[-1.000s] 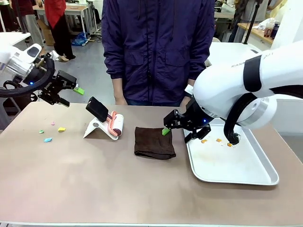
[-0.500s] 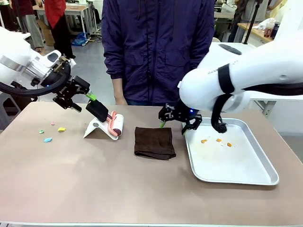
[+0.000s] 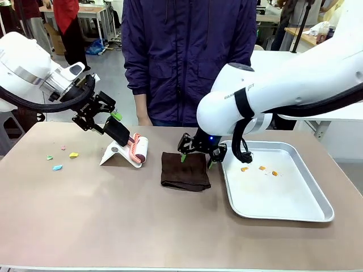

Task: Clean the surface of the table.
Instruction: Hold the Lint Roller with your left hand and the towel with your right hand.

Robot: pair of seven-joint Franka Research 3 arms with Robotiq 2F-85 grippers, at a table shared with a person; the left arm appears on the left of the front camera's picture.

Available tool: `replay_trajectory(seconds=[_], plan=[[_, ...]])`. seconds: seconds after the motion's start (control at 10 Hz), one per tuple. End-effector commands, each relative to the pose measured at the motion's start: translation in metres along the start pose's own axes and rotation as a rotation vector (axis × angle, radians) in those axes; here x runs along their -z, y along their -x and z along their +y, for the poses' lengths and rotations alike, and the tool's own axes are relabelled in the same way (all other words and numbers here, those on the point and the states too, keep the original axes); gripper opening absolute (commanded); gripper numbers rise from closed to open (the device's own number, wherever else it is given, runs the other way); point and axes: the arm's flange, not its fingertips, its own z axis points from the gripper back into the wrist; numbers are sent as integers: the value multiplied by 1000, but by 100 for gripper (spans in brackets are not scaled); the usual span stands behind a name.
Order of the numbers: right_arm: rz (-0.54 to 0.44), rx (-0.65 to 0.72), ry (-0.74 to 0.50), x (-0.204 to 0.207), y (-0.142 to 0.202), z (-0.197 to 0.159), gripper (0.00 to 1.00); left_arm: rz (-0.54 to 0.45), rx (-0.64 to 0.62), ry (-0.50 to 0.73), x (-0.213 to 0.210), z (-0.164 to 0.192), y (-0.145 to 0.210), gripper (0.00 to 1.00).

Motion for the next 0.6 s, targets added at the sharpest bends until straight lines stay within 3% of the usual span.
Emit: replay_trajectory(seconds=[0.0,0.5], plan=[[5,37,59,10,-10,13,100,29,-19,-21,-3,-7,-5,100],[14,69,103,25,-14,15,100,56,-9,-25,3,-12,-6,100]])
